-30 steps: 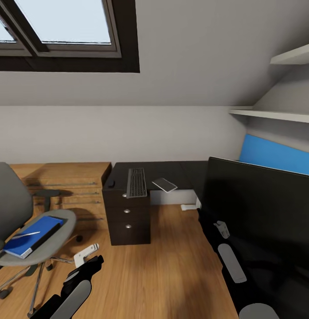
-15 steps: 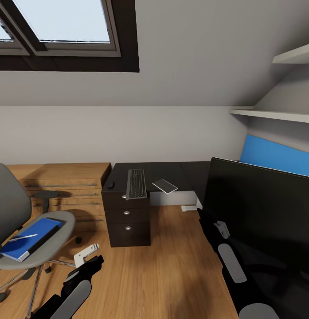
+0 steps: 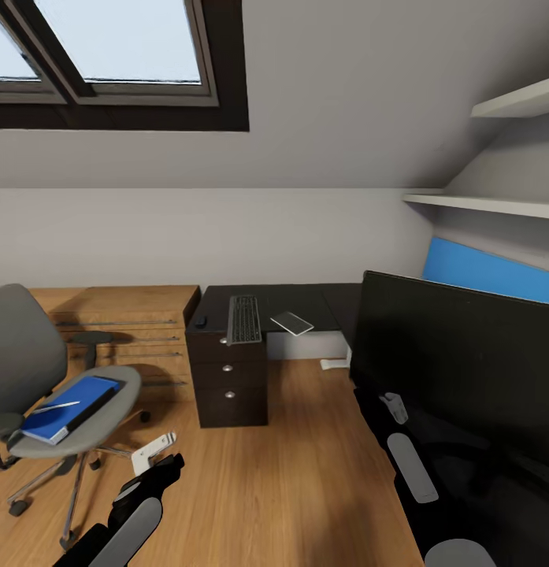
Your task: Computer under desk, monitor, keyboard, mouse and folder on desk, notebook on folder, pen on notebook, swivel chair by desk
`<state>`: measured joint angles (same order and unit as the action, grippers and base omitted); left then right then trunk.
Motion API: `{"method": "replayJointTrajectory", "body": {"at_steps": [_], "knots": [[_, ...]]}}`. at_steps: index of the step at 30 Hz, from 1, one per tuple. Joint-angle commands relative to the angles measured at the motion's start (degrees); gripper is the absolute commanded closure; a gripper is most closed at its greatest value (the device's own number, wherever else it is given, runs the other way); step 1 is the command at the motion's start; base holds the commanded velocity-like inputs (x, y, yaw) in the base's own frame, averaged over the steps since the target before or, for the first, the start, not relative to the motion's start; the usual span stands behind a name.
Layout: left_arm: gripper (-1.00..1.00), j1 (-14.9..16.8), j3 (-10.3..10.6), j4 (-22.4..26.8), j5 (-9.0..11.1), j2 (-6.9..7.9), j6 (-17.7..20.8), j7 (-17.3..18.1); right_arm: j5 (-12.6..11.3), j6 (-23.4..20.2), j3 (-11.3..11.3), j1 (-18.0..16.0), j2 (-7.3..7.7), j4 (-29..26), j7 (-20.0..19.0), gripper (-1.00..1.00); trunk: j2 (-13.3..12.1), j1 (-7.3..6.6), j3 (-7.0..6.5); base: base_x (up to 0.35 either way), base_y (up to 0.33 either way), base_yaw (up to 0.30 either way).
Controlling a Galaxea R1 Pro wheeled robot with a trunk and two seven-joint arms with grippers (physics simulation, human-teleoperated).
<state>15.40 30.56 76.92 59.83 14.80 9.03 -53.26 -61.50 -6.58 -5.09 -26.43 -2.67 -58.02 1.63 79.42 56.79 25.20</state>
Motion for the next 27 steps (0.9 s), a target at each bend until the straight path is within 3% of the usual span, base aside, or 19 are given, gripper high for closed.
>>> {"method": "replayJointTrajectory", "body": {"at_steps": [1, 11, 27], "knots": [[-1.00, 0.07, 0.12, 0.08, 0.11, 0.06, 0.29, -0.35, -0.45, -0.37, -0.18, -0.03, -0.06, -0.10, 0.16, -1.00, 0.04, -0.04, 0.07, -0.334, 0.000, 0.000], [-1.00, 0.07, 0.12, 0.08, 0.11, 0.06, 0.29, -0.35, -0.46, -0.39, -0.15, -0.03, -0.06, -0.09, 0.16, -1.00, 0.04, -0.04, 0.07, -0.259, 0.000, 0.000], [-1.00, 0.07, 0.12, 0.07, 0.16, 0.06, 0.29, -0.43, -0.46, -0.37, -0.10, -0.03, -0.06, -0.06, 0.24, -1.00, 0.04, -0.04, 0.07, -0.021, 0.000, 0.000]]}}
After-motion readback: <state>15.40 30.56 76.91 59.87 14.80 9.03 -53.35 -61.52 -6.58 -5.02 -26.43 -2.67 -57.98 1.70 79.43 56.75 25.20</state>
